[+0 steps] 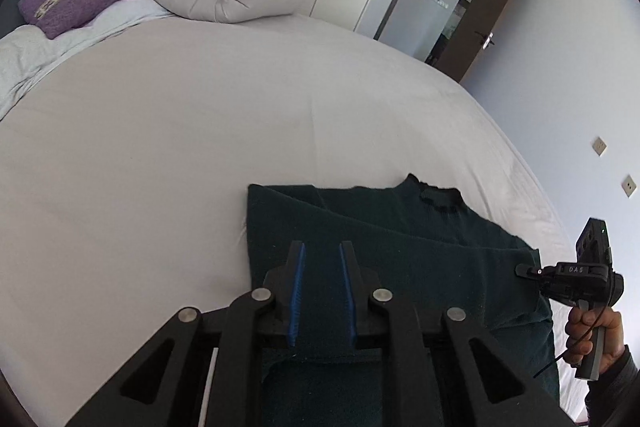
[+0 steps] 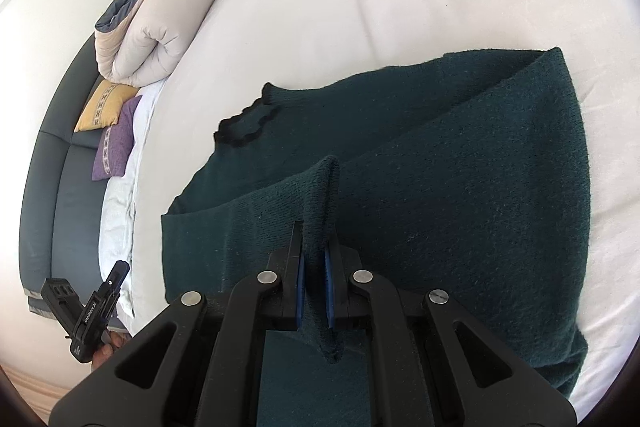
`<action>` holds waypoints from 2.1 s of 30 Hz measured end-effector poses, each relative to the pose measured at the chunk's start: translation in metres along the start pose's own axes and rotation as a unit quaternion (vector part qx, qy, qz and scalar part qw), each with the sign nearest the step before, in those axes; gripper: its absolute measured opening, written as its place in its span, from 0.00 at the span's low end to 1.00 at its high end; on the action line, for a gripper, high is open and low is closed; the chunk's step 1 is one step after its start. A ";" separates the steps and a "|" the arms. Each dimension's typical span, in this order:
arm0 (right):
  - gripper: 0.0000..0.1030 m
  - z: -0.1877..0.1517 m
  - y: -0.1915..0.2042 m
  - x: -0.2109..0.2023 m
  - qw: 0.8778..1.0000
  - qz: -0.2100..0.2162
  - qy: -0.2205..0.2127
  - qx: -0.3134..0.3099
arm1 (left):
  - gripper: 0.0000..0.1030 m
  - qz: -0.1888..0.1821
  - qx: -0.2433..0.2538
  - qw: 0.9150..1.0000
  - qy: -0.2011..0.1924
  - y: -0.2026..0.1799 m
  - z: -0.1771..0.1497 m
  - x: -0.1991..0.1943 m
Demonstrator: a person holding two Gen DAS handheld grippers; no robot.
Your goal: Fold small clothes
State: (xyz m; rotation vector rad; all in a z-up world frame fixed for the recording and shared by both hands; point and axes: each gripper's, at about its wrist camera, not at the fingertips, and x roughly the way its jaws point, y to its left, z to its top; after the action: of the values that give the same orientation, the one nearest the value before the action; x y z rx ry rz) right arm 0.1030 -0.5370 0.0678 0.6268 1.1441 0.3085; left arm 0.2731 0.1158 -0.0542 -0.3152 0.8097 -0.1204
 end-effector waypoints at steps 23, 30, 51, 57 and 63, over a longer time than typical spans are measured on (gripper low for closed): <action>0.09 -0.012 0.007 0.022 0.997 -0.054 -0.055 0.013 | 0.09 0.038 0.039 0.996 0.070 0.004 -0.045 0.062; 0.09 -0.026 0.061 0.019 0.996 0.001 -0.061 -0.061 | 0.10 0.009 0.015 0.998 0.057 0.016 -0.049 0.061; 0.16 -0.062 0.010 0.046 0.997 0.076 -0.033 -0.002 | 0.37 0.050 -0.023 0.998 0.044 0.049 -0.086 -0.014; 0.18 -0.120 0.003 -0.020 0.997 0.042 -0.067 -0.012 | 0.63 0.029 -0.055 0.998 0.029 0.060 -0.122 -0.076; 0.65 -0.210 -0.010 -0.091 0.994 0.039 -0.100 -0.025 | 0.63 -0.039 -0.094 0.991 0.081 0.062 -0.174 -0.112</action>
State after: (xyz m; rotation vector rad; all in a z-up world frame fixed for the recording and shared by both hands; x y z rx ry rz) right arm -0.1262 -0.5291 0.0729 0.6442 0.9188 0.3313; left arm 0.0685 0.1597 -0.1091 -0.5209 0.9720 -0.1445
